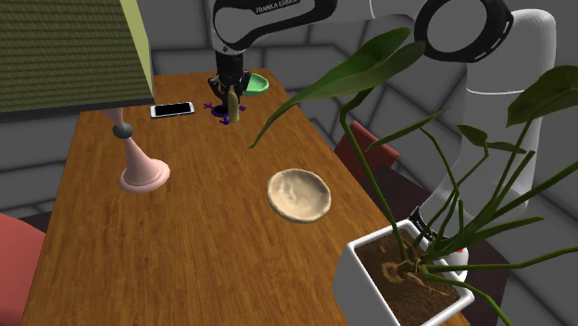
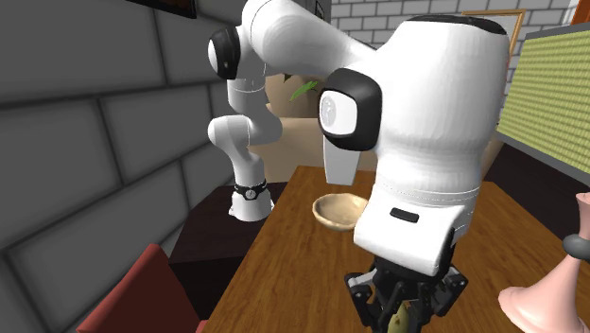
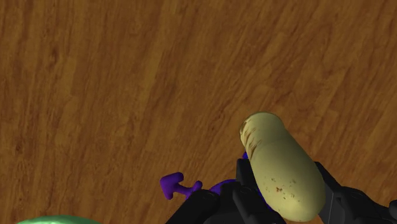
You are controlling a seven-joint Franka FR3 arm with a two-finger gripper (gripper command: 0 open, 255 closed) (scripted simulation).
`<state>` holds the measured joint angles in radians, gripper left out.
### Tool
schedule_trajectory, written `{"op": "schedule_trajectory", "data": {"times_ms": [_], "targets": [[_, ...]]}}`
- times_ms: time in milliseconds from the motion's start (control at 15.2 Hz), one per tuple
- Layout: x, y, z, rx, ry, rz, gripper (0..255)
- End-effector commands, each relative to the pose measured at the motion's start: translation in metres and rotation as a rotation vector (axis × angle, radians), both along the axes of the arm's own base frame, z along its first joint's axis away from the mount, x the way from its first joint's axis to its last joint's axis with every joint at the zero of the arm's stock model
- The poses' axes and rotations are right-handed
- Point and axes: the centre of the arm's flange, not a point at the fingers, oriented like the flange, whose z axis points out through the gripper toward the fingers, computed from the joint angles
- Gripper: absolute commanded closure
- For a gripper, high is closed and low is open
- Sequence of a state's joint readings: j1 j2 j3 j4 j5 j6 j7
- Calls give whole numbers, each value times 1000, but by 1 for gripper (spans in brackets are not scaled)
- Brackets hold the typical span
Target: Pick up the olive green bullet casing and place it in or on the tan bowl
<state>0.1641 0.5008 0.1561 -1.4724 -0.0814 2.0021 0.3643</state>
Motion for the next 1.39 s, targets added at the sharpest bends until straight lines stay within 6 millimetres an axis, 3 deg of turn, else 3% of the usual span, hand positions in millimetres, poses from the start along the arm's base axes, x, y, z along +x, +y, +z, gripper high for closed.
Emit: {"op": "schedule_trajectory", "data": {"times_ms": [0, 990, 1320], "targets": [[0, 0, 11, 0, 0, 0, 255], [0, 0, 85, 0, 0, 0, 255], [-65, 11, 88, 0, 0, 0, 255]]}}
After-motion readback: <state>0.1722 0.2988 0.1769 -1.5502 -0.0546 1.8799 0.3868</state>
